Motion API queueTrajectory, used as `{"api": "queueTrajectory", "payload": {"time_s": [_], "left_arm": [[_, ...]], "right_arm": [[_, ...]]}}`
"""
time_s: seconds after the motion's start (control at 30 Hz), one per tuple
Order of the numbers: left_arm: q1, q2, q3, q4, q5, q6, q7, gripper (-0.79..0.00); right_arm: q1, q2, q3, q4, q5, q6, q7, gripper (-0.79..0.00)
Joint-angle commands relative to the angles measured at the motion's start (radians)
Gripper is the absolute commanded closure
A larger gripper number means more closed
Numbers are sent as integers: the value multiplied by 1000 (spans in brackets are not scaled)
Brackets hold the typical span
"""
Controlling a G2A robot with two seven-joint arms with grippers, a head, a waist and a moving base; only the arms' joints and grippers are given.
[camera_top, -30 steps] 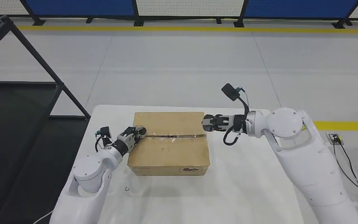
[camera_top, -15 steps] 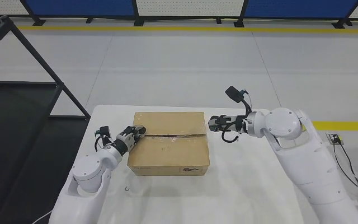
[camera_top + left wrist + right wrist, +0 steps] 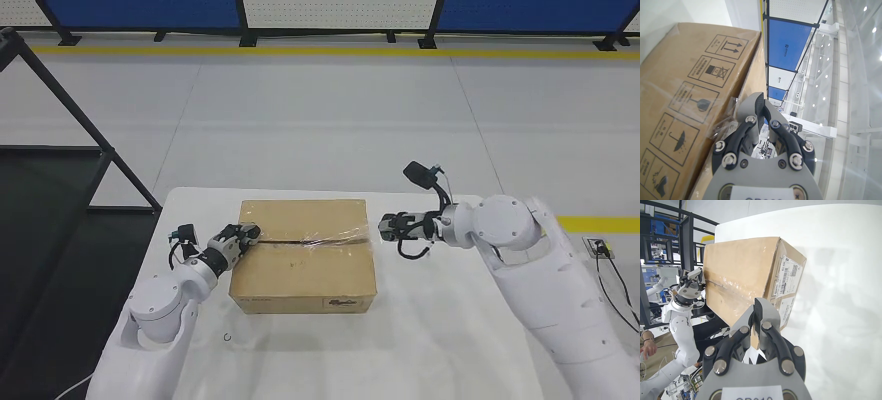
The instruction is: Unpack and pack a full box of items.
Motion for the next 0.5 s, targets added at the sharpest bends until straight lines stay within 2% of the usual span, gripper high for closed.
{"api": "queueTrajectory", "payload": {"time_s": [0.0,0.47], "left_arm": [[-1,0,1,1,-2,1,0,0],[-4,3,7,2,-2,3,2,0]], "right_arm": [[-1,2,0,0,-15,7,4,0],[15,-5,-39,46,-44,29,-25,0]]}}
